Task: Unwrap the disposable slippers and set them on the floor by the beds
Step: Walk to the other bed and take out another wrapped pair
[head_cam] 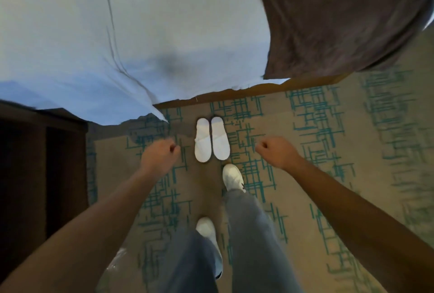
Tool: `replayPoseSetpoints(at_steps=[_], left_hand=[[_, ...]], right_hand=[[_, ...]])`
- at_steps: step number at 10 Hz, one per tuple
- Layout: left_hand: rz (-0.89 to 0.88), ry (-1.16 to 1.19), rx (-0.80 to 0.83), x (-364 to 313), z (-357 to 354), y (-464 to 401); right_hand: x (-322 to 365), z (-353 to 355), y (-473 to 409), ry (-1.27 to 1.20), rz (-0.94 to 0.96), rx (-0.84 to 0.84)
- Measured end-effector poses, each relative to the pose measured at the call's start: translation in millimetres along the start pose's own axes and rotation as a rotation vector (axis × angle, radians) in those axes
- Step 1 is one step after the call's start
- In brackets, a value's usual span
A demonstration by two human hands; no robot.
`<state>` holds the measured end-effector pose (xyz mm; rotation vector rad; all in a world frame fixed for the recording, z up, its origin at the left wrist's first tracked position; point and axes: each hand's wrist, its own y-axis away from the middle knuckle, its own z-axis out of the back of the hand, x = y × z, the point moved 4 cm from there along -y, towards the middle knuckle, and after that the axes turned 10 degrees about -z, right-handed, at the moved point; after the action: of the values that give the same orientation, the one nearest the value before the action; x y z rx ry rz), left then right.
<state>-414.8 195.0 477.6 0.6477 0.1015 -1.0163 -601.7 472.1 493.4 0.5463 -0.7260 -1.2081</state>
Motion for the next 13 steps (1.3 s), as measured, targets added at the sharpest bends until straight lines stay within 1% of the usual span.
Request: replayPoseSetpoints(at_steps=[1,2,3,4,5,6,7,8,9,10,11,12,13], left_hand=[[0.066,0.177,0.009,-24.6,37.8,48.5],[0.129,0.275,-0.045,-46.2,62.0,98.6],[0.148,0.14,0.007,-74.4,70.2,136.9],[0.189,0.038,0.149,-103.9,65.6,161.4],[0.247,0.025,0.27,-129.8,63.2,171.4],[0.306,0.166,0.286,-157.2,65.4,165.8],[0.268,0.248,0.28,-188.1,74.9,144.7],[0.171,0.264,0.248,-223.8,93.1,105.7],[0.05,0.244,0.323,-253.3,111.1,60.5],[0.048,0.199,0.396,-252.1,118.7,24.8],[0.089,0.195,0.401,-237.4,125.4,-16.6],[0.113,0.18,0.431,-233.0,139.4,-57.6],[0.131,0.138,0.494,-253.0,158.7,-88.9]], right_hand=[[-4.2,19.7,61.6,-0.001,-0.04,0.026],[-14.0,30.9,108.1,-0.044,-0.085,0.083],[-40.1,30.4,143.4,-0.11,-0.229,0.124],[-65.3,35.4,172.8,-0.156,-0.33,0.192],[-94.6,31.1,188.8,-0.237,-0.417,0.271],[-118.3,37.7,203.2,-0.296,-0.488,0.338],[-120.8,72.3,209.4,-0.236,-0.338,0.349],[-129.3,101.8,202.7,-0.573,-0.51,0.318],[-145.2,139.8,168.5,-0.796,-0.642,0.184],[-148.8,199.7,132.8,-1.016,-0.652,0.102],[-156.2,263.1,96.9,-1.18,-0.668,-0.007],[-154.4,316.7,76.7,-1.295,-0.642,-0.075],[-152.0,346.3,69.0,-1.373,-0.629,-0.153]])
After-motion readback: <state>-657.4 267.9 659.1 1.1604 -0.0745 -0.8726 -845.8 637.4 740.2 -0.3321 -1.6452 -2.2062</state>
